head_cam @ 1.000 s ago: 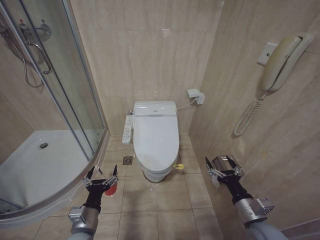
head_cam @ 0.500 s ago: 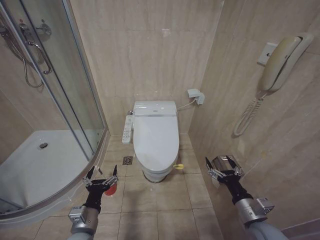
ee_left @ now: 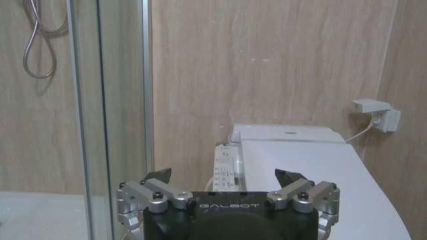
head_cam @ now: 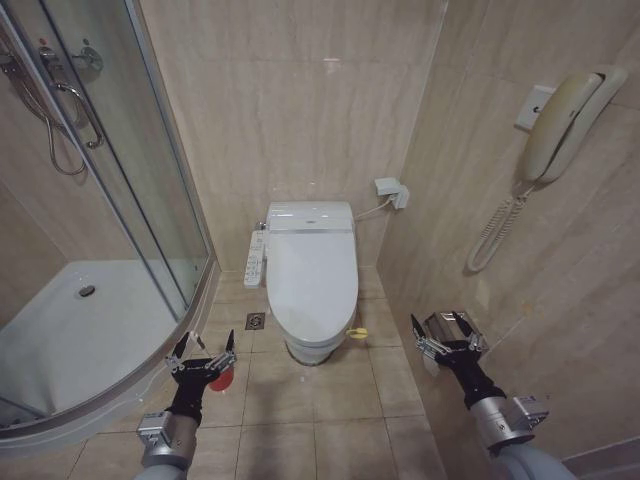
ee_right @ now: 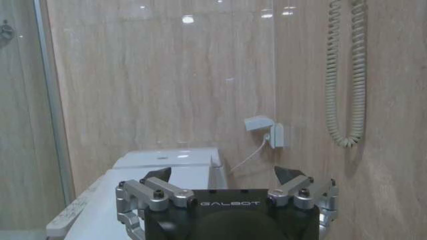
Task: Open the toilet lid, clean the toilet bowl with a toilet brush, close the toilet lid, and flush.
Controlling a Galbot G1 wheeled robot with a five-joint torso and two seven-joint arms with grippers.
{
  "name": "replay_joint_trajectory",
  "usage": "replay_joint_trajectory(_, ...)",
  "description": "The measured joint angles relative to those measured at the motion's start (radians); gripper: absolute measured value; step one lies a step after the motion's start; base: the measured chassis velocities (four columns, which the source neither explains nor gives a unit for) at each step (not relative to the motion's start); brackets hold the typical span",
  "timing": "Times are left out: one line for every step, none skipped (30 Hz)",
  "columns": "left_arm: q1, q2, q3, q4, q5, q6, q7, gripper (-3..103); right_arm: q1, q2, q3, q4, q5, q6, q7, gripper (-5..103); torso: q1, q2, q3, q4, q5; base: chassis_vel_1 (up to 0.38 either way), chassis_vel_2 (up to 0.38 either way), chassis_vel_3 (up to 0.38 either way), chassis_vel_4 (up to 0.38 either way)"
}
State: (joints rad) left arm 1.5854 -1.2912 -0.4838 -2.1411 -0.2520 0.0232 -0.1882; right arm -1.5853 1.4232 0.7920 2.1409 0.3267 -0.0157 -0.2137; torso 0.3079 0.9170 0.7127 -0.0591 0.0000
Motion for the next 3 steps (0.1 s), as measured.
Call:
replay_joint_trajectory(0.000, 0.000, 0.000, 0.000, 0.000, 0.000, 0.000, 100, 0.000, 0.000, 0.000, 0.000, 0.000, 0.000, 0.000, 100, 0.000, 0.000, 0.000, 0.0000, 0.0000, 0.000, 0.000, 0.000, 0.000)
replay_joint_trajectory(0.000, 0.000, 0.000, 0.000, 0.000, 0.000, 0.000, 100, 0.000, 0.000, 0.000, 0.000, 0.000, 0.000, 0.000, 100, 0.000, 0.000, 0.000, 0.0000, 0.0000, 0.000, 0.000, 0.000, 0.000)
replay_joint_trajectory(0.000, 0.000, 0.000, 0.000, 0.000, 0.000, 0.000, 100, 0.000, 0.000, 0.000, 0.000, 0.000, 0.000, 0.000, 100, 0.000, 0.000, 0.000, 0.0000, 0.0000, 0.000, 0.000, 0.000, 0.000)
